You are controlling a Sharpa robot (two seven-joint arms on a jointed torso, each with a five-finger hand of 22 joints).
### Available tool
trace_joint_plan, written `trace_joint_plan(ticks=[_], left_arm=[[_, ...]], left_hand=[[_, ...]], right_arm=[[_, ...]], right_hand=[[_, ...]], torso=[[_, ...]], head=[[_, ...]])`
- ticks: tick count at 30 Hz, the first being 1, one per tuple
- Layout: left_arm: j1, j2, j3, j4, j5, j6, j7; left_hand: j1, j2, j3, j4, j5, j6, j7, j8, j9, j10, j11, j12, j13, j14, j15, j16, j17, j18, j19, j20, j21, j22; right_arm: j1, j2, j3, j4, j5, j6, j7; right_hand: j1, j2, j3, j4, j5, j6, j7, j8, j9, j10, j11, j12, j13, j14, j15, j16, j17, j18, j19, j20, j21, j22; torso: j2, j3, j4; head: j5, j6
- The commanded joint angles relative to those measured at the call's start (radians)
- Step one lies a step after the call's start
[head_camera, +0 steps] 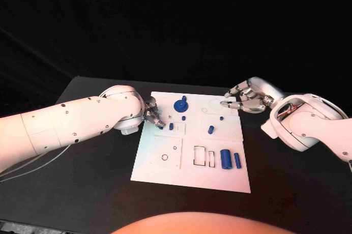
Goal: Assemble the parts on the task board
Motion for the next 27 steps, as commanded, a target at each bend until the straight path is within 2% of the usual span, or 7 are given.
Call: trace_joint_plan(ticks=[1, 27], left_arm=[[-0.003, 0.005, -0.002, 0.001, 0.003, 0.029, -0.014], [-0.003, 0.017, -0.002, -0.017, 0.005, 0.012, -0.031]], left_hand=[[-0.011, 0.0, -0.022, 0.009, -0.001, 0.031, -0.029, 0.007, -0.003, 0.002, -0.002, 0.006, 0.0, 0.106, -0.007, 0.002, 0.263, -0.015, 0.106, 0.002, 0.006, 0.263], [-0.05, 0.011, -0.192, 0.065, -0.001, 0.042, -0.033, 0.017, -0.014, 0.005, -0.006, 0.013, 0.005, 0.106, -0.011, 0.002, 0.263, -0.015, 0.106, -0.002, 0.006, 0.263]], right_arm=[[-0.001, -0.001, 0.0, 0.002, -0.007, 0.007, 0.006], [-0.001, -0.005, 0.0, 0.006, -0.007, 0.003, 0.006]], right_hand=[[-0.002, 0.006, -0.007, 0.0, 0.005, 0.006, -0.002, 0.005, 0.001, -0.001, -0.007, 0.0, 0.015, 0.061, -0.004, -0.003, 0.082, 0.009, -0.003, -0.001, -0.004, 0.107], [-0.005, 0.006, -0.011, 0.001, 0.005, 0.005, -0.002, 0.005, 0.001, -0.003, -0.007, -0.002, 0.013, 0.061, -0.004, -0.005, 0.079, 0.01, -0.004, -0.001, -0.008, 0.106]], torso=[[0.0, 0.0003, 0.0002], [0.0, -0.0003, 0.0008]], head=[[-0.001, -0.001], [-0.005, 0.001]])
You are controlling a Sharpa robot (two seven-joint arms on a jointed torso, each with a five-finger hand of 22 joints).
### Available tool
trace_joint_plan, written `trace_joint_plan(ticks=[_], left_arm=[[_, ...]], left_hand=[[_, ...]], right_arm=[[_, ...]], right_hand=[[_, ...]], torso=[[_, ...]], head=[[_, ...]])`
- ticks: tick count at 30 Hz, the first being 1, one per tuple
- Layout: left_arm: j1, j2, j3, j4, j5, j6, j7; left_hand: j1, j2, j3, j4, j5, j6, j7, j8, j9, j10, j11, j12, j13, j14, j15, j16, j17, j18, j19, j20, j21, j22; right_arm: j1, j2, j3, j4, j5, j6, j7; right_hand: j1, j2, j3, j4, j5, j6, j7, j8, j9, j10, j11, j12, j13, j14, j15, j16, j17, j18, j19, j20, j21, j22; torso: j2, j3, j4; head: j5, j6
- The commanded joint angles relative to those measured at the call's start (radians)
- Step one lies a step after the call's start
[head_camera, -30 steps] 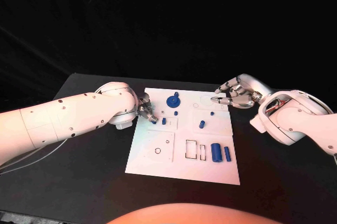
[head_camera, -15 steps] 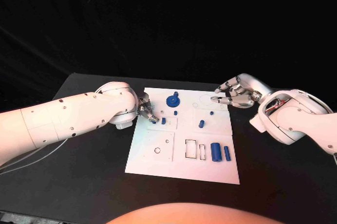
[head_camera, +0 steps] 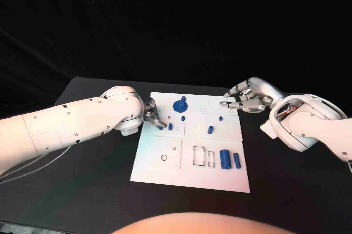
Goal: Assemble the parts on the task board
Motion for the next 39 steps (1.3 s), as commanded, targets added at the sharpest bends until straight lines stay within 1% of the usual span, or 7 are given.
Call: trace_joint_plan(ticks=[1, 11, 16, 22, 26, 31, 39], left_arm=[[-0.001, 0.003, 0.0, -0.001, 0.005, 0.012, -0.014], [-0.001, 0.0, 0.0, -0.006, 0.007, 0.015, -0.018], [-0.001, -0.003, 0.0, -0.004, 0.007, 0.011, -0.019], [-0.001, -0.007, 0.0, -0.001, 0.01, 0.0, -0.016], [-0.001, -0.008, 0.001, -0.001, 0.017, -0.013, -0.013], [-0.001, -0.009, 0.001, -0.001, 0.025, -0.038, -0.007], [0.0, -0.015, 0.003, 0.0, 0.063, -0.102, 0.02]], left_hand=[[-0.013, -0.001, -0.02, 0.004, -0.001, -0.001, 0.007, -0.004, -0.002, -0.003, 0.003, 0.002, 0.002, 0.103, -0.007, 0.002, 0.263, -0.015, 0.106, -0.002, 0.006, 0.263], [-0.025, 0.003, -0.064, 0.01, 0.0, 0.001, 0.008, -0.003, -0.006, -0.003, 0.003, 0.003, 0.003, 0.103, -0.007, 0.002, 0.263, -0.015, 0.106, -0.003, 0.006, 0.263], [-0.029, 0.006, -0.076, 0.011, 0.001, 0.001, 0.008, -0.003, -0.007, -0.003, 0.003, 0.003, 0.003, 0.103, -0.007, 0.002, 0.263, -0.015, 0.106, -0.004, 0.006, 0.263], [-0.039, 0.011, -0.099, 0.012, 0.001, -0.001, 0.009, -0.004, -0.01, -0.006, 0.004, 0.0, -0.001, 0.103, -0.007, 0.002, 0.263, -0.015, 0.106, -0.004, 0.006, 0.263], [-0.068, 0.022, -0.146, 0.013, -0.001, -0.003, 0.011, -0.004, -0.014, -0.01, 0.005, -0.003, -0.006, 0.103, -0.006, 0.002, 0.263, -0.015, 0.106, -0.005, 0.006, 0.263], [-0.097, 0.036, -0.188, 0.015, -0.013, -0.002, 0.012, -0.003, -0.018, -0.01, 0.006, -0.001, -0.005, 0.103, -0.005, 0.002, 0.263, -0.015, 0.106, -0.005, 0.006, 0.263], [-0.111, 0.045, -0.216, 0.015, -0.016, -0.006, 0.014, -0.003, -0.021, -0.015, 0.007, -0.007, -0.012, 0.103, -0.004, 0.002, 0.263, -0.014, 0.104, -0.006, 0.005, 0.261]], right_arm=[[-0.001, -0.001, 0.0, 0.002, -0.007, 0.004, 0.006], [-0.001, -0.003, 0.0, 0.003, -0.007, 0.003, 0.006], [-0.001, -0.003, 0.0, 0.003, -0.007, 0.002, 0.007], [-0.001, -0.002, 0.0, 0.002, -0.007, 0.002, 0.007], [-0.001, -0.002, 0.0, 0.001, -0.007, 0.001, 0.008], [-0.001, -0.002, 0.0, 0.001, -0.007, 0.001, 0.008], [-0.001, -0.001, 0.0, -0.001, -0.007, 0.0, 0.008]], right_hand=[[-0.006, 0.006, -0.006, 0.001, 0.005, 0.005, -0.002, 0.005, 0.001, -0.003, -0.007, -0.002, 0.013, 0.061, -0.004, -0.005, 0.079, 0.01, -0.004, -0.001, -0.004, 0.105], [-0.007, 0.006, -0.007, 0.001, 0.004, 0.005, -0.002, 0.005, 0.001, -0.003, -0.007, -0.002, 0.012, 0.061, -0.004, -0.006, 0.078, 0.009, -0.004, -0.001, -0.004, 0.105], [-0.009, 0.006, -0.008, 0.002, 0.004, 0.004, -0.001, 0.005, 0.001, -0.003, -0.007, -0.003, 0.012, 0.061, -0.004, -0.006, 0.077, 0.01, -0.004, -0.001, -0.005, 0.105], [-0.009, 0.006, -0.009, 0.002, 0.004, 0.004, -0.001, 0.005, 0.001, -0.003, -0.007, -0.003, 0.012, 0.06, -0.004, -0.006, 0.077, 0.01, -0.004, -0.001, -0.005, 0.105], [-0.01, 0.006, -0.01, 0.002, 0.004, 0.004, -0.001, 0.005, 0.001, -0.003, -0.007, -0.003, 0.012, 0.06, -0.004, -0.007, 0.077, 0.01, -0.005, -0.001, -0.006, 0.104], [-0.01, 0.006, -0.01, 0.002, 0.004, 0.004, -0.001, 0.005, 0.001, -0.003, -0.007, -0.003, 0.012, 0.06, -0.004, -0.007, 0.077, 0.01, -0.005, -0.001, -0.006, 0.104], [-0.01, 0.006, -0.01, 0.002, 0.004, 0.004, -0.001, 0.005, 0.001, -0.003, -0.007, -0.003, 0.012, 0.06, -0.004, -0.007, 0.077, 0.01, -0.005, -0.001, -0.006, 0.104]], torso=[[0.001, -0.0003, 0.0005], [0.0, -0.0008, 0.0005], [-0.001, -0.0009, 0.0013], [0.0, -0.0011, 0.0007], [0.0, 0.0, -0.0001], [0.0, -0.0004, 0.0005], [-0.001, 0.0006, 0.0013]], head=[[0.0, -0.001], [0.0, -0.001], [0.0, 0.0], [0.0, 0.001], [0.0, 0.002], [-0.001, 0.004], [0.0, 0.007]])
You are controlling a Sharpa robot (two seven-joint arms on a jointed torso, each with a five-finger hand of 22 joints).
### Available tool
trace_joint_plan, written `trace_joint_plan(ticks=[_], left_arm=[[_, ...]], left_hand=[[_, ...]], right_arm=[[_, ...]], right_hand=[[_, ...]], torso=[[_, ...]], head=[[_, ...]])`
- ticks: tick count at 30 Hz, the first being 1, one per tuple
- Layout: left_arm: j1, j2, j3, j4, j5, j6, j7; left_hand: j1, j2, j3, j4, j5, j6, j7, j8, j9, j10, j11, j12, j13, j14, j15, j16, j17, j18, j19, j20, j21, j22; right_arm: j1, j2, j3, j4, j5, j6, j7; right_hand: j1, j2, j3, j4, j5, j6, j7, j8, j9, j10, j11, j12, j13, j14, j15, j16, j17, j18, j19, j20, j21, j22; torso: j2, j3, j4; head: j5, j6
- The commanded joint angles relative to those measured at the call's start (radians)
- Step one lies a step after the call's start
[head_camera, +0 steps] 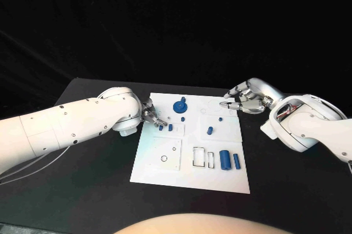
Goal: Assemble the parts on the task board
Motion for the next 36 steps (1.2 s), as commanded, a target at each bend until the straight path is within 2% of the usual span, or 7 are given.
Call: trace_joint_plan(ticks=[1, 11, 13, 15, 21, 30, 36], left_arm=[[0.0, -0.003, 0.002, 0.004, 0.04, -0.065, 0.023], [0.002, -0.022, 0.013, 0.016, 0.081, -0.141, 0.074], [0.002, -0.028, 0.014, 0.023, 0.1, -0.179, 0.129], [0.003, -0.029, 0.015, 0.029, 0.116, -0.219, 0.206], [0.002, -0.018, 0.008, 0.045, 0.087, -0.359, 0.479], [-0.009, 0.019, -0.008, 0.04, -0.156, -0.414, 0.603], [-0.024, 0.055, -0.013, 0.011, -0.295, -0.344, 0.562]], left_hand=[[-0.011, 0.003, -0.012, 0.0, -0.004, -0.001, 0.008, -0.003, -0.002, -0.007, -0.001, -0.007, -0.003, 0.103, -0.004, 0.002, 0.263, -0.014, 0.104, -0.006, 0.005, 0.261], [0.001, 0.013, -0.037, -0.003, -0.003, -0.023, 0.016, -0.01, -0.008, -0.039, 0.005, -0.052, -0.053, 0.103, -0.001, 0.002, 0.263, -0.004, 0.079, -0.006, -0.018, 0.228], [0.054, 0.014, -0.04, -0.004, 0.007, -0.068, 0.037, -0.022, -0.014, -0.12, 0.02, -0.16, -0.168, 0.089, 0.013, -0.026, 0.225, 0.019, 0.018, -0.003, -0.077, 0.148], [0.143, 0.018, -0.01, -0.022, 0.012, -0.135, 0.066, -0.051, -0.032, -0.256, 0.047, -0.319, -0.322, 0.041, 0.035, -0.116, 0.111, 0.047, -0.065, 0.008, -0.161, 0.043], [0.385, -0.007, 0.158, -0.058, 0.016, -0.232, 0.145, -0.171, -0.136, -0.444, 0.132, -0.518, -0.47, -0.334, 0.108, -0.667, -0.454, 0.162, -0.514, 0.072, -0.673, -0.483], [0.415, -0.109, 0.282, -0.064, 0.01, -0.169, 0.14, -0.292, -0.266, -0.437, 0.141, -0.675, -0.671, -0.289, 0.113, -0.736, -0.573, 0.167, -0.453, 0.089, -0.71, -0.504], [0.384, -0.13, 0.298, -0.061, 0.007, -0.117, 0.128, -0.331, -0.305, -0.426, 0.144, -0.725, -0.742, -0.168, 0.114, -0.543, -0.423, 0.12, -0.274, 0.089, -0.499, -0.289]], right_arm=[[-0.001, 0.001, 0.0, 0.0, -0.007, 0.001, 0.008], [-0.001, 0.0, 0.0, -0.001, -0.007, -0.002, 0.008], [-0.001, 0.0, 0.0, -0.001, -0.007, -0.004, 0.008], [-0.001, -0.001, 0.0, -0.002, -0.006, -0.005, 0.009], [-0.001, -0.001, 0.0, -0.003, -0.001, -0.009, 0.016], [-0.001, -0.004, 0.0, 0.0, 0.003, -0.011, 0.022], [-0.001, -0.005, 0.0, 0.002, 0.004, -0.011, 0.022]], right_hand=[[-0.005, 0.001, -0.007, -0.001, 0.004, 0.004, -0.001, 0.005, 0.002, -0.003, -0.007, -0.003, 0.012, 0.06, -0.004, -0.007, 0.076, 0.01, -0.005, -0.001, -0.006, 0.105], [-0.007, 0.001, -0.009, -0.001, 0.003, 0.004, -0.001, 0.005, 0.001, -0.003, -0.006, -0.003, 0.012, 0.06, -0.004, -0.007, 0.075, 0.01, -0.005, -0.001, -0.007, 0.104], [-0.007, 0.001, -0.009, -0.001, 0.003, 0.004, -0.001, 0.005, 0.001, -0.003, -0.006, -0.003, 0.012, 0.06, -0.004, -0.007, 0.075, 0.01, -0.005, -0.001, -0.007, 0.104], [-0.008, 0.001, -0.01, 0.0, 0.003, 0.003, -0.001, 0.005, 0.001, -0.004, -0.006, -0.004, 0.01, 0.06, -0.004, -0.008, 0.073, 0.011, -0.006, -0.001, -0.009, 0.103], [-0.007, 0.003, -0.01, -0.002, 0.005, 0.002, -0.001, 0.004, 0.001, -0.018, -0.006, -0.023, -0.008, 0.055, -0.004, -0.019, 0.055, 0.014, -0.015, -0.001, -0.024, 0.094], [-0.003, 0.007, -0.015, -0.003, 0.008, 0.0, -0.001, 0.004, 0.001, -0.044, -0.006, -0.06, -0.042, 0.049, -0.004, -0.033, 0.034, 0.019, -0.026, -0.001, -0.047, 0.081], [-0.003, 0.008, -0.015, -0.004, 0.008, 0.0, -0.001, 0.004, 0.001, -0.047, -0.006, -0.063, -0.046, 0.048, -0.004, -0.034, 0.032, 0.019, -0.027, -0.001, -0.049, 0.08]], torso=[[0.0, 0.0007, 0.0], [-0.001, 0.0007, -0.0005], [-0.001, 0.0007, 0.0003], [0.0, 0.0003, 0.0006], [0.002, -0.0009, -0.0015], [0.002, 0.0003, -0.0011], [0.003, -0.0006, -0.0019]], head=[[0.002, 0.002], [-0.001, 0.008], [-0.004, 0.014], [-0.006, 0.016], [-0.013, 0.027], [-0.023, 0.031], [-0.028, 0.031]])
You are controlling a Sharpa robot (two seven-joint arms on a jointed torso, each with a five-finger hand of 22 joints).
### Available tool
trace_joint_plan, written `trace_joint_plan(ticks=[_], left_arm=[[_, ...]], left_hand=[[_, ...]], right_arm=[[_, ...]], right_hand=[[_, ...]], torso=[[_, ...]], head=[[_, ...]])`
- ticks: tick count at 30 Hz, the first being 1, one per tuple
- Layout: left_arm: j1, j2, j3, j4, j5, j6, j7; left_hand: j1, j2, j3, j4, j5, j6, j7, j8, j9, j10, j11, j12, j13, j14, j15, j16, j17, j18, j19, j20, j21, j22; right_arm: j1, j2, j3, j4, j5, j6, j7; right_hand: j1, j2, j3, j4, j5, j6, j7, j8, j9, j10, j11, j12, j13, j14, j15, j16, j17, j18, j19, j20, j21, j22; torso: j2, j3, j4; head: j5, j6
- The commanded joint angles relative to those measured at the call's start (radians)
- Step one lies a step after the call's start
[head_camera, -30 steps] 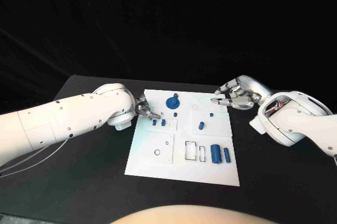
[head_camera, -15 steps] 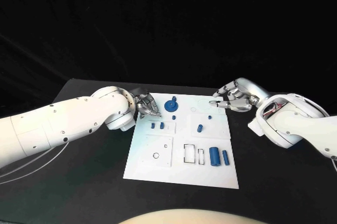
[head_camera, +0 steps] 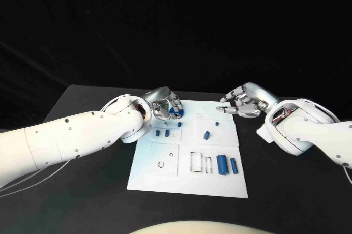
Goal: Assemble the parts on the task board
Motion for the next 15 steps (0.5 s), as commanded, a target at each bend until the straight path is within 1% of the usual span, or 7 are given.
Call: trace_joint_plan(ticks=[1, 3, 6, 7, 11, 15], left_arm=[[-0.006, 0.017, 0.0, -0.015, -0.173, 0.045, 0.013], [-0.01, 0.029, -0.001, -0.026, -0.208, 0.074, 0.002], [-0.013, 0.044, -0.001, -0.041, -0.247, 0.109, -0.013], [-0.014, 0.048, -0.001, -0.045, -0.257, 0.117, -0.017], [-0.016, 0.065, -0.002, -0.063, -0.292, 0.145, -0.032], [-0.016, 0.08, -0.001, -0.081, -0.31, 0.155, -0.038]], left_hand=[[-0.009, -0.01, 0.008, 0.0, -0.005, 0.02, -0.004, -0.012, -0.012, 0.008, 0.0, -0.017, -0.024, 0.04, 0.0, 0.07, 0.056, -0.024, 0.063, 0.0, 0.08, 0.082], [-0.016, -0.015, 0.007, 0.0, -0.007, 0.031, -0.006, -0.024, -0.021, 0.011, 0.0, -0.031, -0.042, 0.061, 0.001, 0.105, 0.079, -0.034, 0.1, 0.0, 0.128, 0.132], [-0.02, -0.015, 0.009, -0.001, -0.006, 0.046, -0.007, -0.033, -0.029, 0.02, 0.0, -0.043, -0.058, 0.08, -0.001, 0.136, 0.1, -0.046, 0.136, -0.001, 0.177, 0.183], [-0.021, -0.016, 0.009, -0.001, -0.006, 0.05, -0.007, -0.036, -0.031, 0.024, 0.0, -0.046, -0.063, 0.085, -0.002, 0.144, 0.106, -0.049, 0.147, -0.001, 0.193, 0.199], [-0.02, -0.016, 0.012, -0.005, -0.005, 0.064, -0.007, -0.041, -0.035, 0.03, -0.001, -0.057, -0.075, 0.096, -0.003, 0.161, 0.116, -0.056, 0.166, -0.002, 0.221, 0.229], [-0.019, -0.016, 0.016, -0.008, -0.004, 0.069, -0.006, -0.047, -0.039, 0.034, -0.001, -0.064, -0.083, 0.105, -0.004, 0.174, 0.125, -0.06, 0.18, -0.003, 0.241, 0.251]], right_arm=[[-0.001, 0.0, 0.0, 0.003, -0.001, -0.002, 0.012], [-0.001, 0.0, 0.0, 0.003, -0.001, -0.002, 0.012], [-0.001, 0.0, 0.0, 0.003, -0.001, -0.002, 0.012], [-0.001, 0.0, 0.0, 0.003, -0.001, -0.002, 0.011], [-0.001, 0.0, 0.0, 0.004, -0.001, -0.002, 0.011], [-0.001, 0.001, 0.0, 0.004, -0.001, -0.002, 0.011]], right_hand=[[-0.003, 0.008, -0.007, -0.001, 0.004, 0.0, -0.001, 0.004, 0.002, -0.006, 0.002, -0.003, -0.001, 0.048, -0.004, -0.003, 0.032, 0.019, -0.009, -0.001, -0.003, 0.08], [-0.003, 0.008, -0.007, -0.001, 0.004, 0.0, -0.001, 0.004, 0.002, -0.006, 0.002, -0.003, -0.001, 0.048, -0.004, -0.003, 0.032, 0.019, -0.009, -0.001, -0.003, 0.08], [-0.003, 0.008, -0.007, -0.001, 0.004, 0.0, -0.001, 0.004, 0.002, -0.006, 0.002, -0.003, -0.001, 0.048, -0.004, -0.003, 0.032, 0.019, -0.009, -0.001, -0.003, 0.08], [-0.003, 0.008, -0.007, -0.001, 0.004, 0.0, -0.001, 0.004, 0.002, -0.006, 0.002, -0.003, -0.001, 0.048, -0.004, -0.003, 0.032, 0.019, -0.009, -0.001, -0.003, 0.08], [-0.003, 0.008, -0.008, -0.001, 0.005, 0.0, -0.001, 0.005, 0.002, -0.009, 0.002, -0.006, -0.004, 0.048, -0.004, -0.005, 0.029, 0.02, -0.011, -0.001, -0.006, 0.078], [-0.003, 0.008, -0.008, -0.001, 0.005, 0.0, -0.001, 0.005, 0.002, -0.009, 0.002, -0.006, -0.004, 0.048, -0.004, -0.005, 0.029, 0.02, -0.011, -0.001, -0.006, 0.078]], torso=[[0.0, -0.0007, -0.001], [0.0, -0.0008, -0.0018], [0.0, -0.0005, -0.0015], [0.0, -0.0004, -0.0005], [0.0, -0.0009, 0.0002], [-0.001, -0.0008, 0.0008]], head=[[-0.003, -0.001], [-0.003, -0.001], [-0.005, -0.001], [-0.006, -0.002], [-0.007, -0.001], [-0.007, -0.002]])
